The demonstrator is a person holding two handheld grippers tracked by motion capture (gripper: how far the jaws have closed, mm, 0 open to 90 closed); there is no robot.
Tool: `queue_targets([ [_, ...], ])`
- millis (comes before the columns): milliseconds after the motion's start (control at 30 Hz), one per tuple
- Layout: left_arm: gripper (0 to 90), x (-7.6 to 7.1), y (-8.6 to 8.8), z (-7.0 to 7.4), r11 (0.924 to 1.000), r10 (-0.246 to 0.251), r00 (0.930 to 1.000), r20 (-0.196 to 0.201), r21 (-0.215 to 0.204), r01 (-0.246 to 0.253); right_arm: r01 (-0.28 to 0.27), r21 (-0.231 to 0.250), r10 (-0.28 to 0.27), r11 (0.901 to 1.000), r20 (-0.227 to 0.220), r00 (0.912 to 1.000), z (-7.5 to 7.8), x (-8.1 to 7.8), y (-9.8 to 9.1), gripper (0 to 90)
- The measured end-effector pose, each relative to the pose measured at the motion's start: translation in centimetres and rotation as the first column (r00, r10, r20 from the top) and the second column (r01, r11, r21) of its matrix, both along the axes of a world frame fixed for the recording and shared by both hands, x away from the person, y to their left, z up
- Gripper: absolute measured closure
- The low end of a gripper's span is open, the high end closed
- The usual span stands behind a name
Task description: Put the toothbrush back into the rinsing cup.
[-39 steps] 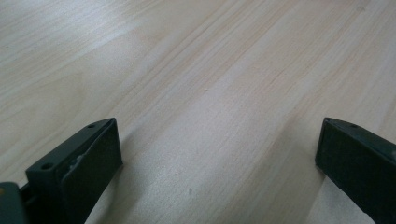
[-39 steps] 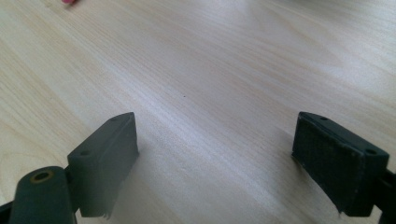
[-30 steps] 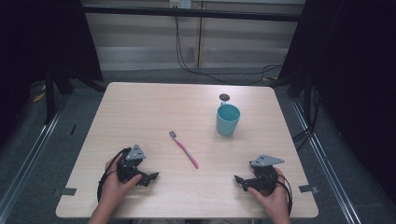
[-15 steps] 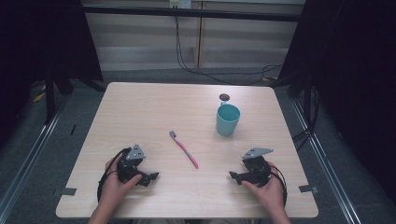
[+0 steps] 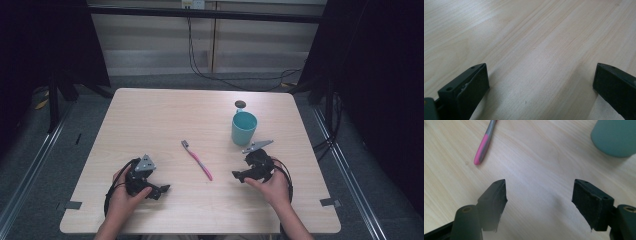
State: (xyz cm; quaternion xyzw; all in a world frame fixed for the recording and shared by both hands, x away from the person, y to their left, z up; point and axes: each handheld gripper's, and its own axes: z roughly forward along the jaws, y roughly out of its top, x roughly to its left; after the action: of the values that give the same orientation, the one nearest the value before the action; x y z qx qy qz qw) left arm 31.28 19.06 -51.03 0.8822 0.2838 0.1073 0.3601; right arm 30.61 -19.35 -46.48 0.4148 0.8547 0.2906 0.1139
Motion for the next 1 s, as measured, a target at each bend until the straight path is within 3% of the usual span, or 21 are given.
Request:
queue_targets([
  [167,0.0,0.0,0.0,0.0,1.0,0.0,1.0,0.0,0.0,0.0,0.012,0.006,-0.011,0.9999,-0.024,0.9996,0.4,1.0,0.7,28.2],
  [367,0.0,0.0,0.0,0.0,1.0,0.0,1.0,0.0,0.0,0.0,0.031,0.046,-0.029,0.9985,-0.048,0.9984,0.7,2.4,1.2,28.9],
  [700,0.0,0.0,0.0,0.0,1.0,0.0,1.0,0.0,0.0,0.0,0.004,0.019,-0.002,0.9998,-0.057,0.9984,1.5,4.6,3.1,30.3],
  [1000,0.0,0.0,0.0,0.0,1.0,0.0,1.0,0.0,0.0,0.0,-0.025,-0.002,0.025,0.9997,-0.054,0.9982,2.0,5.5,4.9,31.0],
])
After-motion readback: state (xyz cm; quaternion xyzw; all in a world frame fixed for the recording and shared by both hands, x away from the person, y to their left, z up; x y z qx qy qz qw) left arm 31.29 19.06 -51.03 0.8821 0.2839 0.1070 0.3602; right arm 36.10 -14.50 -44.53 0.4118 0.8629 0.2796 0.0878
